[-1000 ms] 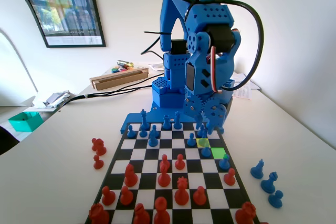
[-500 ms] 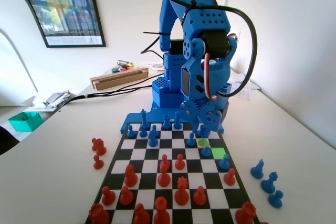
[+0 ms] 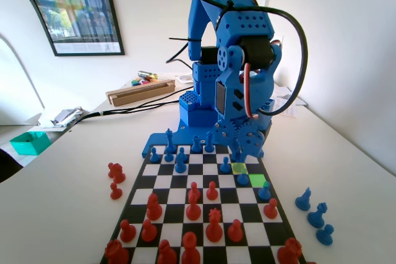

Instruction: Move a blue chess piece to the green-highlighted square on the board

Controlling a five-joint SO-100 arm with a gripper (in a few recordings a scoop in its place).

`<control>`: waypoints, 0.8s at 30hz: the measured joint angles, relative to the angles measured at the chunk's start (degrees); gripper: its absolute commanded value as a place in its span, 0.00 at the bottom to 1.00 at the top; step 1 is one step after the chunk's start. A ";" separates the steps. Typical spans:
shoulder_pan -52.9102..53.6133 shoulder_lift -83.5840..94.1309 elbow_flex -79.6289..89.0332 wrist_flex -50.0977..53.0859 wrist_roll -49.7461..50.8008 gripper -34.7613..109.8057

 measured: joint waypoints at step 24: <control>-5.36 0.00 -11.34 8.26 2.81 0.25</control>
